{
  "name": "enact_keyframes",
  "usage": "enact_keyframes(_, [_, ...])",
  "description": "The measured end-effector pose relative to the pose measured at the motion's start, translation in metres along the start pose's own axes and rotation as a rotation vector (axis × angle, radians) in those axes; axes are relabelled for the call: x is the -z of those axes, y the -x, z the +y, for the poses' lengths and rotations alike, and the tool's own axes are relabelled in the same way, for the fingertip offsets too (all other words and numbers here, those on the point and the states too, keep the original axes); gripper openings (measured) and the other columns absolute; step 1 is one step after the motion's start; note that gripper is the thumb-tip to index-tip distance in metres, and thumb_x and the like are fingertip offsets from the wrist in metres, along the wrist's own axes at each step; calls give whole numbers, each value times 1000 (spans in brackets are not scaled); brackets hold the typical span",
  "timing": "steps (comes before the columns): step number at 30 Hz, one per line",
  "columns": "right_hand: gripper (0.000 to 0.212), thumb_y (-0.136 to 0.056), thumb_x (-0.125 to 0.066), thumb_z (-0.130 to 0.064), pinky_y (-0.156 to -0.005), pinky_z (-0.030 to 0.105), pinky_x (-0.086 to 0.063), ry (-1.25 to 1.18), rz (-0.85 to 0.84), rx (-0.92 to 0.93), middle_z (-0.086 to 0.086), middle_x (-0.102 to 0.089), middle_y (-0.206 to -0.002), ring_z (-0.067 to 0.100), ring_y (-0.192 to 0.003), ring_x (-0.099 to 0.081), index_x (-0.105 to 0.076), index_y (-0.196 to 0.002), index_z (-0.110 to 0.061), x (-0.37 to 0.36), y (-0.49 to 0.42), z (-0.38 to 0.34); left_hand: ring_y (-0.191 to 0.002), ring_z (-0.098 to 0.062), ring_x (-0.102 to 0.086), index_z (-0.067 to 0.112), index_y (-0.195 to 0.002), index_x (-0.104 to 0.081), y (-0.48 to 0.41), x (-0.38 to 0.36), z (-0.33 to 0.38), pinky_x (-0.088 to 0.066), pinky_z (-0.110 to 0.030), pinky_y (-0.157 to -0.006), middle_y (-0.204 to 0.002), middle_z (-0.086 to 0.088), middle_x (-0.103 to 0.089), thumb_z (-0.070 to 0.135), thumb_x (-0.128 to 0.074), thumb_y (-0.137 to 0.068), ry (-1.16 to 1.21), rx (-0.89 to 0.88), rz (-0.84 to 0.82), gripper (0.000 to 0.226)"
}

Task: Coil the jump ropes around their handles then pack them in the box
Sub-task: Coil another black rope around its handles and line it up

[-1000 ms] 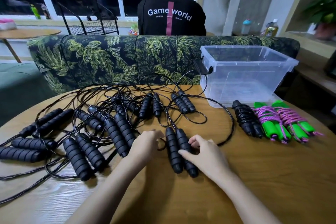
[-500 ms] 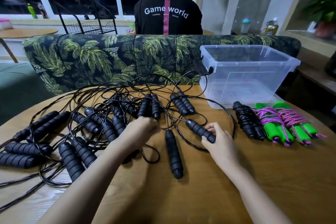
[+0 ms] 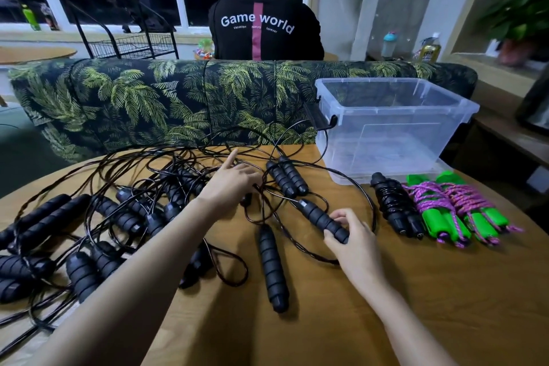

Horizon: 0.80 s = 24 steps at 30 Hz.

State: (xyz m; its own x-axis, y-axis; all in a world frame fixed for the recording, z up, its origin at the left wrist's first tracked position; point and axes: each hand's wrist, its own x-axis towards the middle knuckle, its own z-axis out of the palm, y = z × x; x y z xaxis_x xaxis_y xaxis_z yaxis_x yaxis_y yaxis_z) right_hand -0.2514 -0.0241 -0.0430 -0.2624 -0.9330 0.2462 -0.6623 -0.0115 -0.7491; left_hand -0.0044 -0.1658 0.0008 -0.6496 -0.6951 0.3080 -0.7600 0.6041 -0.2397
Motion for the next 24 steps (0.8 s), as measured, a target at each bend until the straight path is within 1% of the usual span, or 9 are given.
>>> enact_keyframes(3, [27,-85,-71,-16,-61,20,-38,-20,21,2,-8,-60,-100,15,-99,-52,-54,-102,-27,0,-1,-1,-89,-22,-63,25,-92,-73,12,40,0,-42,-38,-99,-86,8,-67,27,-78,-80,91,-96,157,14])
enact_keyframes(5, [27,-84,-72,-14,-65,27,-39,-43,33,11,-7,-61,-99,17,-98,-54,-55,-101,-27,1,0,-2,-83,-19,-62,26,-87,-74,33,68,11,-41,-28,-76,-84,10,-67,32,-81,-75,151,-164,205,15])
enact_keyframes(9, [26,-85,-70,-13,-72,28,-37,-85,17,19,-8,-60,-98,17,-99,-52,-54,-99,-28,2,14,-7,-86,-9,-62,31,-84,-75,102,86,41,-45,-30,-76,-85,15,-68,48,-73,-76,318,-147,8,18])
enact_keyframes(12, [26,-85,-70,-13,-72,26,-34,-100,9,24,-10,-58,-97,17,-100,-50,-54,-99,-28,1,29,-13,-76,-5,-60,28,-82,-75,145,76,67,-38,-16,-64,-79,17,-62,76,-42,-76,432,46,-210,58])
enact_keyframes(15, [24,-86,-70,-11,-72,28,-37,-141,-10,16,-6,-59,-97,21,-99,-54,-54,-99,-24,-5,41,-16,-70,-14,-56,17,-75,-65,165,71,98,-35,-25,-58,-70,8,-56,94,-12,-68,376,249,-367,94])
enact_keyframes(16, [23,-87,-70,-12,-72,29,-38,-144,-24,6,-5,-59,-98,23,-98,-55,-53,-100,-23,-6,46,-17,-76,-18,-60,16,-79,-66,166,71,106,-37,-26,-60,-75,5,-60,92,-20,-74,333,301,-406,89])
enact_keyframes(18, [23,-88,-69,-14,-71,29,-39,-138,-48,-3,-7,-59,-97,24,-97,-56,-52,-100,-24,-10,54,-18,-91,-23,-65,18,-91,-70,159,75,119,-43,-26,-66,-92,1,-66,63,-54,-89,250,396,-451,47])
enact_keyframes(20, [24,-88,-69,-12,-70,29,-38,-139,-59,2,-7,-59,-95,25,-95,-57,-50,-98,-25,-14,61,-20,-97,-24,-66,21,-104,-70,146,75,128,-51,-30,-76,-100,0,-68,35,-65,-90,275,448,-364,21])
enact_keyframes(24, [26,-88,-67,-8,-70,28,-37,-178,-65,-18,-2,-58,-96,23,-92,-56,-48,-101,-21,-17,68,-29,-97,-25,-64,13,-122,-60,111,58,139,-55,-36,-84,-105,-5,-68,38,-62,-93,595,693,-162,38])
